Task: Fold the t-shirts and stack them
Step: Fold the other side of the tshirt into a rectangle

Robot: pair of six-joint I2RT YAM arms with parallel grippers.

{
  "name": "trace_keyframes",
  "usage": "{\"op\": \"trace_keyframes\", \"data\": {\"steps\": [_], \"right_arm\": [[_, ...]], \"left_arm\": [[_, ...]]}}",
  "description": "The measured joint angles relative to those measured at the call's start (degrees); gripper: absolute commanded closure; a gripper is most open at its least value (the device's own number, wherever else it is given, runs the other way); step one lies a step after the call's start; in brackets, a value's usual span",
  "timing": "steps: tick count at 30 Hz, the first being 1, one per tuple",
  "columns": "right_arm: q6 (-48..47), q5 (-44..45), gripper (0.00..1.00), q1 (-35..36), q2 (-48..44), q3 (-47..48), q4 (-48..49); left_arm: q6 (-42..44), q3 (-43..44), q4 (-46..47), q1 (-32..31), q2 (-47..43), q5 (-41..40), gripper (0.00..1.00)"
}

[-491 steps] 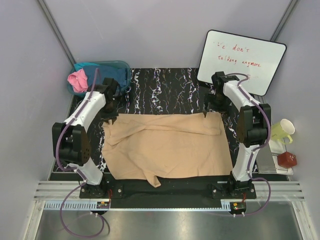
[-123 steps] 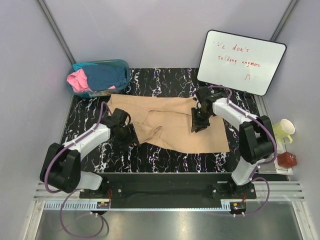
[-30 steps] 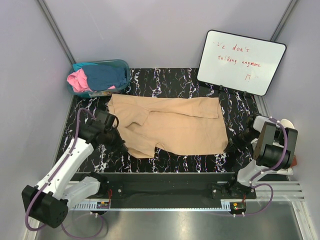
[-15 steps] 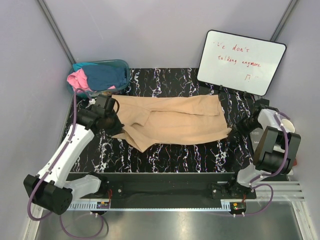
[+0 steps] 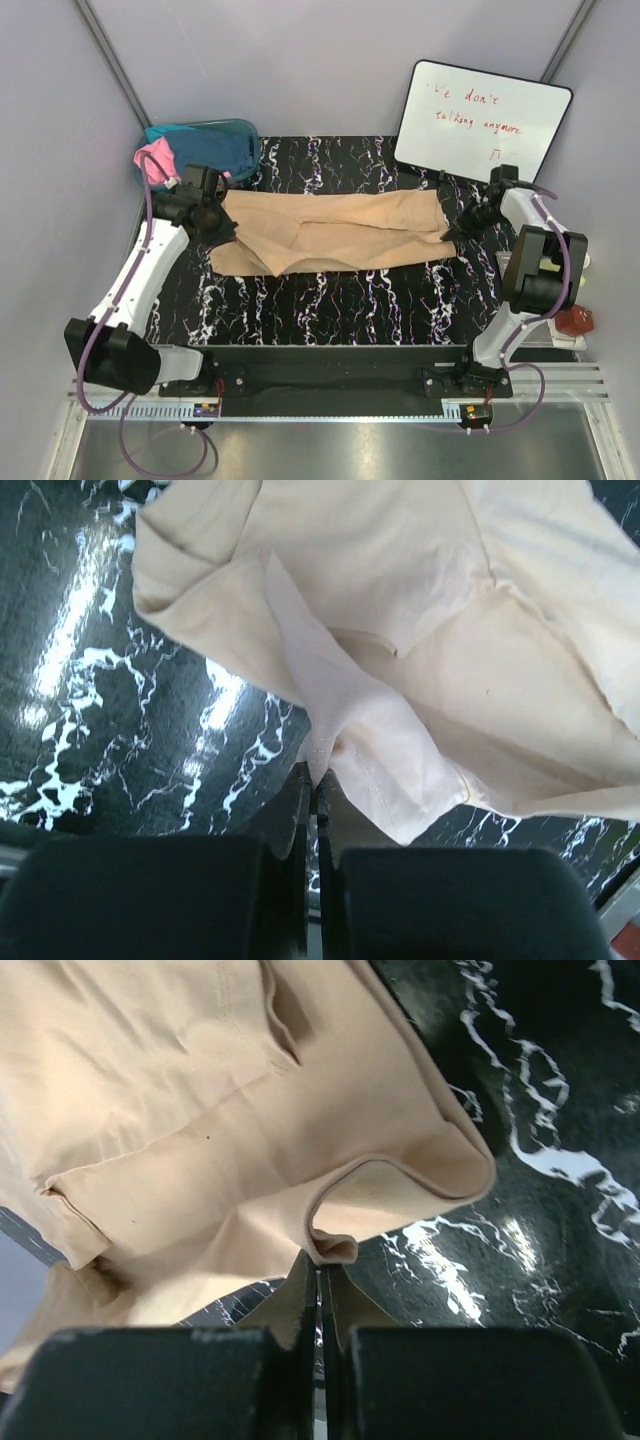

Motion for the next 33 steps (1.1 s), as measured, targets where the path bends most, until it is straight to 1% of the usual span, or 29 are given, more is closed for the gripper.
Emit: {"op": "trace_keyframes", "data": {"steps": [2, 5, 11, 14, 19, 20, 21, 22, 23, 24, 25, 29, 33], "right_arm": [[-0.35, -0.02, 1.0, 0.9, 1.81, 1.29, 0.15], [-0.66, -0.02, 0.96, 2.03, 5.31, 3.45, 0.2], [-0.92, 0.0, 0.92, 2.73, 11.43, 7.78, 0.76], [-0.9, 0.0, 0.9, 2.84, 13.14, 9.75, 1.05], [-0.48, -0.02, 0.89, 3.61, 15.37, 12.72, 2.38], [-0.33, 0.02, 0.89, 3.78, 15.56, 12.96, 2.78], [-0.24, 0.04, 0.88, 3.96, 15.67, 13.11, 3.15], [0.02, 0.07, 0.86, 4.13, 15.72, 13.25, 3.52], [0.22, 0.09, 0.82, 4.31, 15.78, 13.38, 4.02], [0.44, 0.11, 0.79, 4.44, 15.98, 13.7, 4.28], [0.7, 0.11, 0.78, 4.52, 16.28, 14.1, 4.61], [1.07, 0.28, 0.77, 4.63, 17.64, 14.6, 5.92], [1.09, 1.36, 0.77, 4.72, 17.86, 13.53, 7.15]], "left_arm": [[0.5, 1.66, 0.42, 0.42, 1.81, -0.31, 1.0], [1.01, 3.85, 1.51, 0.72, 4.26, -0.74, 1.0], [1.4, 6.29, 2.95, 1.18, 8.66, -1.05, 1.0], [1.57, 6.6, 3.17, 1.57, 10.34, -1.38, 1.0], [1.57, 7.39, 3.58, 3.15, 13.46, -1.6, 1.0], [1.57, 7.89, 3.76, 3.5, 14.23, -1.6, 0.98], [1.57, 8.55, 4.0, 3.87, 15.15, -1.6, 0.82], [1.57, 9.49, 4.24, 4.17, 16.35, -1.57, 0.58], [1.77, 10.73, 4.42, 4.52, 17.68, -1.51, 0.37], [1.88, 12.2, 4.52, 4.92, 19.17, -1.29, 0.1], [2.32, 13.94, 4.83, 5.33, 21.0, -1.01, 0.01], [3.08, 20.35, 6.05, 6.58, 26.95, -0.39, 0.01], [4.13, 21.59, 7.1, 6.82, 26.82, 0.96, 0.01]]}}
